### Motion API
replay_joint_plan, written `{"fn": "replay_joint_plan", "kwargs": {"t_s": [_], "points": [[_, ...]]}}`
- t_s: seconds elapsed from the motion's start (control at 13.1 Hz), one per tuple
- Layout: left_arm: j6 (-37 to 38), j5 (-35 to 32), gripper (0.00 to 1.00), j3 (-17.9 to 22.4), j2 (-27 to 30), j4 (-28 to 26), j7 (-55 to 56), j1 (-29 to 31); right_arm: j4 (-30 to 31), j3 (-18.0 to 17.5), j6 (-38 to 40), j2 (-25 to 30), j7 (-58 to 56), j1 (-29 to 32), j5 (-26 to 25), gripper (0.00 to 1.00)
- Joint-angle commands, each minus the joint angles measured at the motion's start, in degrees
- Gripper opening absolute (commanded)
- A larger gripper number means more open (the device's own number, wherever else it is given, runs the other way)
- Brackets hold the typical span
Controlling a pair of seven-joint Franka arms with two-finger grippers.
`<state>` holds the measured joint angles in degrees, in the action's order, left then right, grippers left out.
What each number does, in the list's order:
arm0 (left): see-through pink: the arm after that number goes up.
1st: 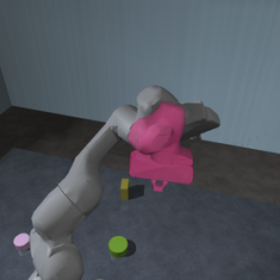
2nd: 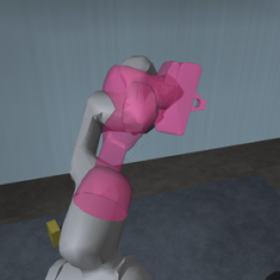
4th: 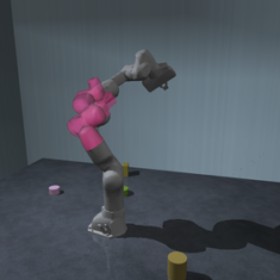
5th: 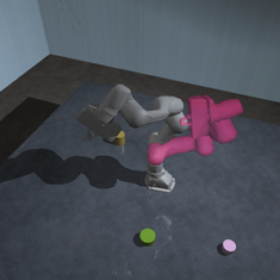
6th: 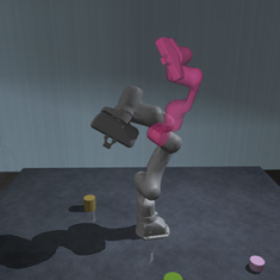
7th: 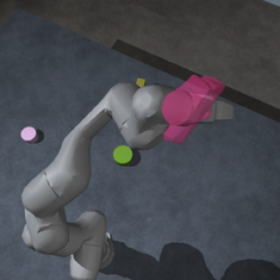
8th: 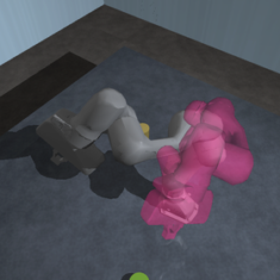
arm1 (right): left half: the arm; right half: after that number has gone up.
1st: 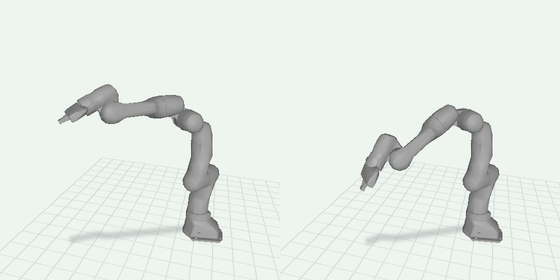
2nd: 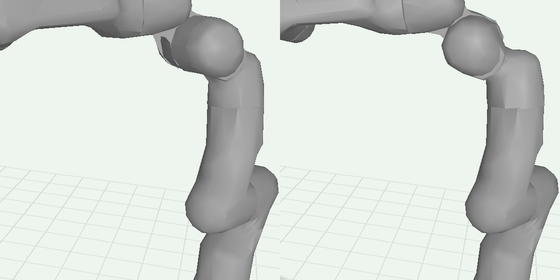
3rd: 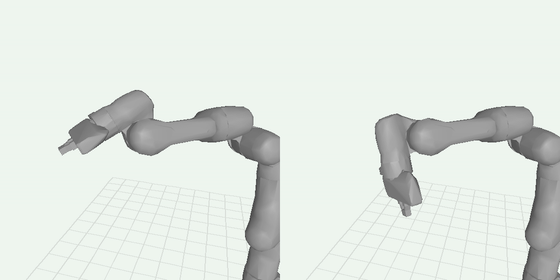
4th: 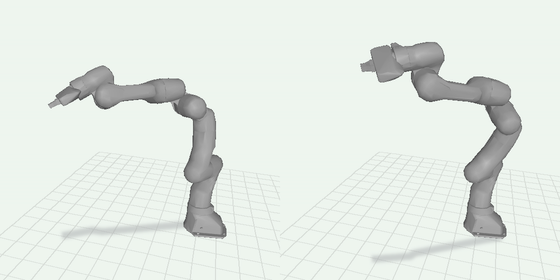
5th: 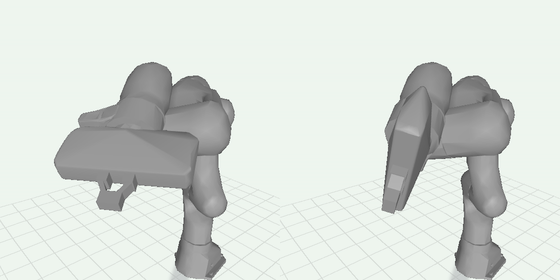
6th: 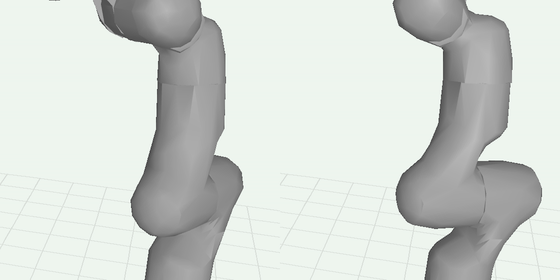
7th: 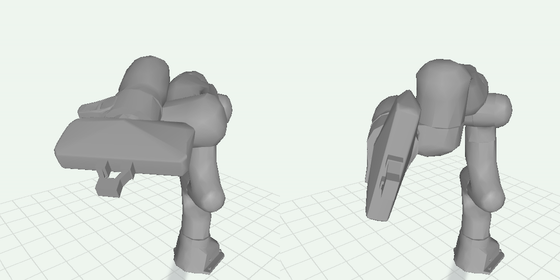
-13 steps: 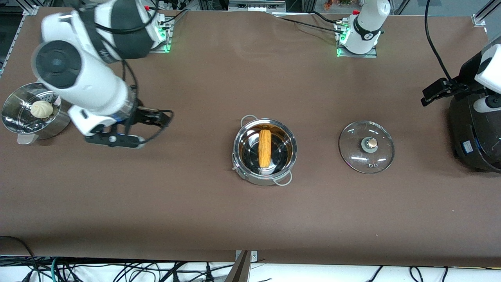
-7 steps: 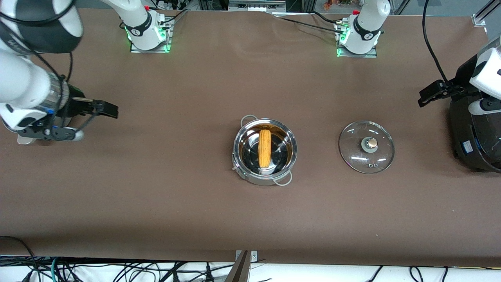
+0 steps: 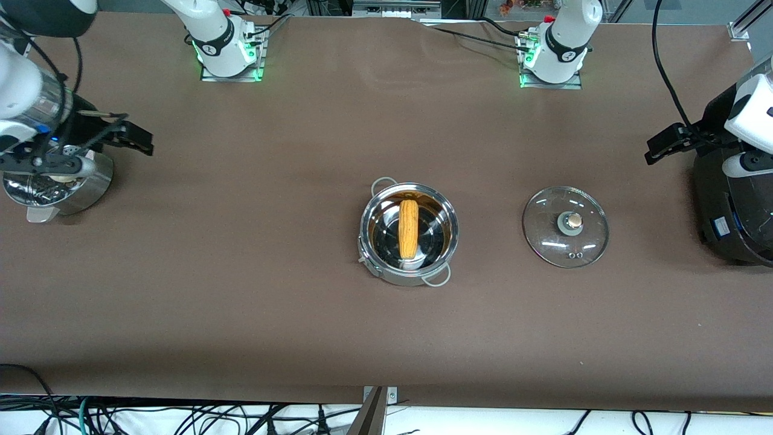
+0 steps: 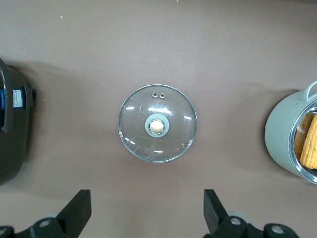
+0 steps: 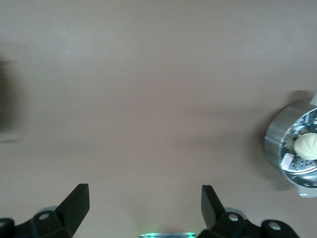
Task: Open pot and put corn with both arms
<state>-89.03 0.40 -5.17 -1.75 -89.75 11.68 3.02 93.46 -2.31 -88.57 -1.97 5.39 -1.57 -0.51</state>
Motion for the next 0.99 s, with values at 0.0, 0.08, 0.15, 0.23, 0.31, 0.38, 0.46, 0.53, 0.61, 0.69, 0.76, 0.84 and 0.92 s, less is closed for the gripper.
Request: {"fn": "replay_joint_plan", "kwargs": {"t_s": [0.0,0.08,0.15,0.23,0.31,0.38,0.46,0.53,0.61,0.69,0.76,0.84,0.92], "points": [[1.49,-0.75,1.0,-0.02,-0.8,1.95,-2.8,0.23,2.78,0.02,-1.25,1.8,-3.1,1.04,-0.28,1.0],[1.57,-0.84,1.0,-0.02,-0.89,1.95,-3.24,0.23,2.96,0.54,-1.6,1.89,-2.84,1.04,0.07,1.0],[1.57,-0.84,1.0,-0.02,-0.8,1.95,-3.59,0.23,3.13,2.38,-2.39,1.8,-2.75,0.96,0.68,1.0],[1.57,-0.84,1.0,-0.02,-0.8,1.95,-3.77,0.23,3.31,2.65,-3.0,1.89,-1.97,0.87,1.38,1.0],[1.57,-0.84,1.0,0.07,-0.89,1.95,-3.77,0.23,3.57,3.01,-3.27,2.15,-1.96,0.78,1.39,1.0],[1.57,-0.84,1.0,0.07,-0.8,1.95,-3.77,0.23,4.01,4.05,-3.62,2.32,-1.96,0.61,1.39,1.0],[1.57,-0.84,1.0,-0.02,-0.8,1.95,-3.77,0.23,4.27,4.76,-3.45,2.85,-1.96,0.08,1.39,1.0],[1.57,-0.84,1.0,-0.02,-0.8,1.95,-3.77,0.23,4.8,4.77,-3.62,2.94,-1.96,0.08,1.39,1.0],[1.57,-0.84,1.0,0.07,-0.89,1.95,-3.77,0.23,4.63,4.77,-3.71,2.94,-1.96,0.08,1.39,1.0],[1.57,-0.84,1.0,0.07,-0.89,1.95,-3.77,0.23,4.45,4.77,-3.71,2.85,-1.96,0.08,1.48,1.0],[1.57,-0.84,1.0,0.07,-0.89,1.95,-3.77,0.23,4.45,4.77,-3.71,2.85,-1.96,0.08,1.48,1.0],[1.57,-0.84,1.0,0.07,-0.89,1.95,-3.77,0.23,4.37,4.77,-3.63,2.68,-1.96,0.08,1.48,1.0],[1.57,-0.84,1.0,0.07,-0.89,1.95,-3.77,0.23,4.36,4.77,-3.63,2.59,-1.96,0.08,1.57,1.0]]}}
